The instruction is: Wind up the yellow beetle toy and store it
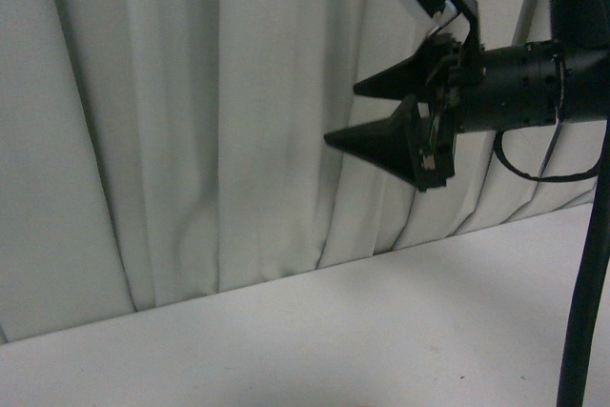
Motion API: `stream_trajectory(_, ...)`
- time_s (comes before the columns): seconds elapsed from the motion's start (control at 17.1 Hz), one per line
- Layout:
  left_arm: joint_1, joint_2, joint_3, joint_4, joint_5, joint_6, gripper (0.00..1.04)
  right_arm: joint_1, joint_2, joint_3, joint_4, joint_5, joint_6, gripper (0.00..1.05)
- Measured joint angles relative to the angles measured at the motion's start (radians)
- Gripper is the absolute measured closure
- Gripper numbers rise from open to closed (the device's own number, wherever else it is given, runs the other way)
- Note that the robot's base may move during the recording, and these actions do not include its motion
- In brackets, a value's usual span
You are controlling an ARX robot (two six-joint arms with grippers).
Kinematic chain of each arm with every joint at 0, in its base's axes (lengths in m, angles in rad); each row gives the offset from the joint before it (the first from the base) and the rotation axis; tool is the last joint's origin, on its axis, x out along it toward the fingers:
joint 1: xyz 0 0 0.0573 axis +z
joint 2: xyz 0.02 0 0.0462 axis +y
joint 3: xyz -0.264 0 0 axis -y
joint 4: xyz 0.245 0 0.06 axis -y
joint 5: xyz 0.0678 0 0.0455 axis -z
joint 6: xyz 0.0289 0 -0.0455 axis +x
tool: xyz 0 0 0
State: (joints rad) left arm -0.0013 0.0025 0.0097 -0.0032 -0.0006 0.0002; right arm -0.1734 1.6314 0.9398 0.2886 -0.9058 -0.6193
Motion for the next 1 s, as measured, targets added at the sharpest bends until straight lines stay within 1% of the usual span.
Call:
stream_trajectory(0.06, 0.000, 0.000, 0.000, 0.000, 0.000, 0.000, 0.07, 0.006, 0.006, 0.024, -0.117, -0.030, -0.092, 0.07)
stream_trajectory(0.12, 0.000, 0.000, 0.000, 0.000, 0.000, 0.000, 0.07, 0.012, 0.021, 0.056, -0.266, -0.058, -0.212, 0.07)
stream_trajectory(0.18, 0.000, 0.000, 0.000, 0.000, 0.000, 0.000, 0.07, 0.018, 0.056, 0.101, -0.473, -0.063, -0.386, 0.07)
stream_trajectory(0.23, 0.000, 0.000, 0.000, 0.000, 0.000, 0.000, 0.07, 0.018, 0.087, 0.133, -0.616, -0.062, -0.513, 0.07)
stream_trajectory(0.29, 0.000, 0.000, 0.000, 0.000, 0.000, 0.000, 0.07, 0.024, 0.139, 0.169, -0.797, -0.042, -0.683, 0.07)
stream_trajectory(0.41, 0.000, 0.000, 0.000, 0.000, 0.000, 0.000, 0.07, 0.034, 0.223, 0.234, -1.016, -0.005, -0.922, 0.07)
stream_trajectory(0.47, 0.000, 0.000, 0.000, 0.000, 0.000, 0.000, 0.07, 0.042, 0.248, 0.257, -1.069, 0.024, -0.992, 0.07)
stream_trajectory(0.53, 0.000, 0.000, 0.000, 0.000, 0.000, 0.000, 0.07, 0.052, 0.268, 0.275, -1.083, 0.035, -1.037, 0.07)
stream_trajectory(0.7, 0.000, 0.000, 0.000, 0.000, 0.000, 0.000, 0.07, 0.093, 0.331, 0.304, -1.090, 0.050, -1.090, 0.07)
stream_trajectory(0.76, 0.000, 0.000, 0.000, 0.000, 0.000, 0.000, 0.07, 0.105, 0.348, 0.304, -1.082, 0.050, -1.096, 0.07)
stream_trajectory(0.88, 0.000, 0.000, 0.000, 0.000, 0.000, 0.000, 0.07, 0.136, 0.383, 0.302, -1.017, 0.051, -1.083, 0.07)
stream_trajectory(0.94, 0.000, 0.000, 0.000, 0.000, 0.000, 0.000, 0.07, 0.149, 0.384, 0.299, -0.992, 0.040, -1.063, 0.07)
stream_trajectory(1.0, 0.000, 0.000, 0.000, 0.000, 0.000, 0.000, 0.07, 0.171, 0.380, 0.289, -0.951, 0.023, -1.005, 0.07)
